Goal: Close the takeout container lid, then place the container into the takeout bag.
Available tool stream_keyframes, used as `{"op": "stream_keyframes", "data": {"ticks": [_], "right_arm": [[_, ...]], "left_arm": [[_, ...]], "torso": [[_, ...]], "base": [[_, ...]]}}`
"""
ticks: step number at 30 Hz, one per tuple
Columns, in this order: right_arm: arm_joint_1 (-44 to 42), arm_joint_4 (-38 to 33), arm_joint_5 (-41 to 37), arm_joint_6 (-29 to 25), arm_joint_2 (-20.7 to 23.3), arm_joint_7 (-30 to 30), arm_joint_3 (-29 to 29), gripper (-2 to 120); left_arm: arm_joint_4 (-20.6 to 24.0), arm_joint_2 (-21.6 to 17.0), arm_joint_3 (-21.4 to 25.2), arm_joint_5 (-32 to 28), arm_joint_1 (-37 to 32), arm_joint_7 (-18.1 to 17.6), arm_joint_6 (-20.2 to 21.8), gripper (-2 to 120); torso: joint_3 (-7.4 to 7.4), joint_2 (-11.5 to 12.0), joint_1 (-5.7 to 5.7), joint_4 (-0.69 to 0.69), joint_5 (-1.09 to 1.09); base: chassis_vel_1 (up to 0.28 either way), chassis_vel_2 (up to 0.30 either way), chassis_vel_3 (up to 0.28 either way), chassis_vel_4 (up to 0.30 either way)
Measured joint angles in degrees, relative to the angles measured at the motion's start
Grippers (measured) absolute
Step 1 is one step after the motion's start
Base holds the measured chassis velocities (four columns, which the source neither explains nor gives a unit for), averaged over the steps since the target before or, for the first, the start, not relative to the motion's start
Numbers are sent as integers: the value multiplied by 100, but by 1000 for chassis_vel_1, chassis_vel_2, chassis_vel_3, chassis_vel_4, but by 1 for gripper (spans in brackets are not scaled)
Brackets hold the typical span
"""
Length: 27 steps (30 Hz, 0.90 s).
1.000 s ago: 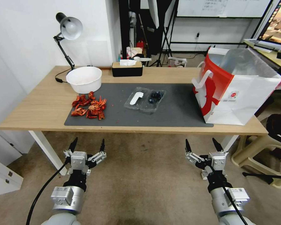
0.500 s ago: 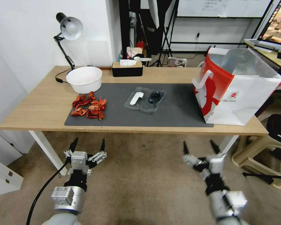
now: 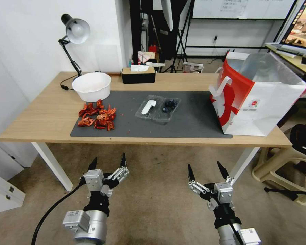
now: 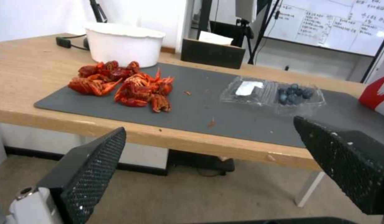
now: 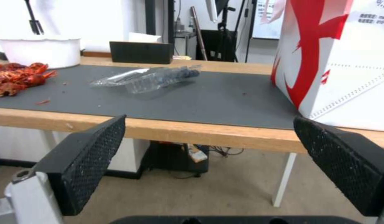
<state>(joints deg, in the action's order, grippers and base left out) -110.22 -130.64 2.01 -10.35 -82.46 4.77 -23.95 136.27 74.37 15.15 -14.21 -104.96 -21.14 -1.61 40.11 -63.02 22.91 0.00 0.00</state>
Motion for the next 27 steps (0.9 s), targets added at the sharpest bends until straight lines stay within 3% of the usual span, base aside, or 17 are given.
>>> {"op": "stream_keyframes", "data": {"ticks": [20, 27], "right_arm": [[82, 84, -25, -4, 150, -36, -102, 100], [383, 98, -500, 488, 368, -133, -210, 100]], "left_arm": [[-136, -11, 177, 81, 35, 153, -264, 100], [-520, -190, 196, -221, 358, 384, -310, 100]], "torso": [[0, 0, 0, 0, 0], [0, 0, 0, -1, -1]], "base": [[0, 0, 0, 0], [0, 0, 0, 0]]}}
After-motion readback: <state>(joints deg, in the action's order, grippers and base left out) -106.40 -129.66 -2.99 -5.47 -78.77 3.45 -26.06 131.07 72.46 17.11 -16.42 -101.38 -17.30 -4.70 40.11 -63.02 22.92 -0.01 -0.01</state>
